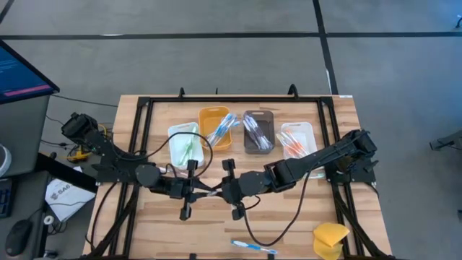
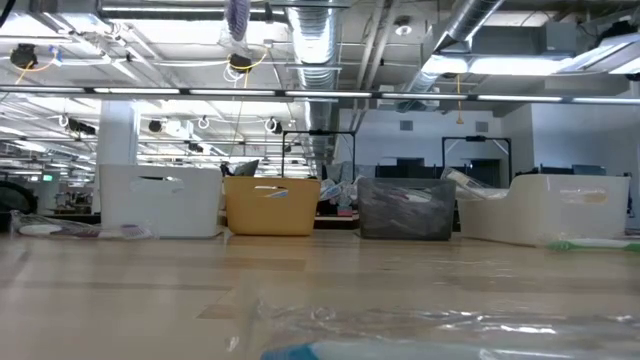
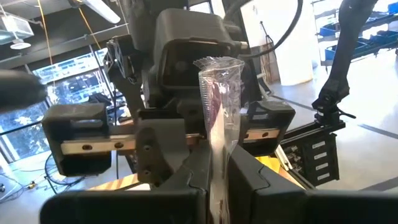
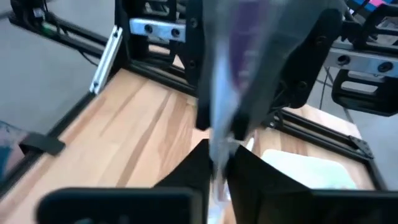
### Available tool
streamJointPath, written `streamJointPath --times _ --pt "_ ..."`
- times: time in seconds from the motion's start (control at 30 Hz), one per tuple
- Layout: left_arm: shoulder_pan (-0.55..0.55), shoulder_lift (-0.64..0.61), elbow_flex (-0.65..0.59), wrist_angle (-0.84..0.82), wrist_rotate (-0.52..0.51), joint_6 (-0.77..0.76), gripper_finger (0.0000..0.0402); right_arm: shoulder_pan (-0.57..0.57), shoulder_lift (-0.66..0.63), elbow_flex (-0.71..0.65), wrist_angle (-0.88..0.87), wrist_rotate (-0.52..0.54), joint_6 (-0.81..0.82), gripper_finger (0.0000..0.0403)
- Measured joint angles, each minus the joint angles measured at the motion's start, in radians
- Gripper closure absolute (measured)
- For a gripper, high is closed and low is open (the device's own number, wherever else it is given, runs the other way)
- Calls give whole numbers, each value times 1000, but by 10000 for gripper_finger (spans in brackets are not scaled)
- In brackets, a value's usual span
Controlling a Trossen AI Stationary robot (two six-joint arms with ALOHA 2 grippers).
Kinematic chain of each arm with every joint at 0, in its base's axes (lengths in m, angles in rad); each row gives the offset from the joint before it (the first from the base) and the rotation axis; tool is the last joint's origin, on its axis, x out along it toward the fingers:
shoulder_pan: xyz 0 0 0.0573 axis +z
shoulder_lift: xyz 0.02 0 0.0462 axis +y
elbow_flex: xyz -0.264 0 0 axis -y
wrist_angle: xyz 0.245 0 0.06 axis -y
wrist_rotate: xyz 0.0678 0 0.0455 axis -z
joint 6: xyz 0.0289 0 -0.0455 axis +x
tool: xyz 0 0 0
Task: Pick & Place Toothbrushes
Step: Put the bottom purple toothbrush into the black transparent bin
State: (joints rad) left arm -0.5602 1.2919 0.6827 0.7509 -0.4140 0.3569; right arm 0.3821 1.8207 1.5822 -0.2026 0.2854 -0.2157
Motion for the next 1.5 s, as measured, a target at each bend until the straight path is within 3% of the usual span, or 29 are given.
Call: streamJointPath --times 0.17,0.43,0.8,1.0,1.23,1.5 --pt "0 0 0 -3 3 1 367 1 0 0 -5 1 -20 380" --pt "0 0 0 0 5 3 297 3 0 0 -55 -1 19 387" --pt "-2 0 0 -80 -54 2 210 9 -3 7 -382 105 326 387" --pt "-2 0 0 -194 -130 -89 197 -18 -10 48 -649 108 546 387" --pt "-2 0 0 -406 -193 -201 204 -134 -22 57 -915 129 632 383" --pt "-2 0 0 -553 -205 -293 215 -353 -101 58 -940 77 580 387"
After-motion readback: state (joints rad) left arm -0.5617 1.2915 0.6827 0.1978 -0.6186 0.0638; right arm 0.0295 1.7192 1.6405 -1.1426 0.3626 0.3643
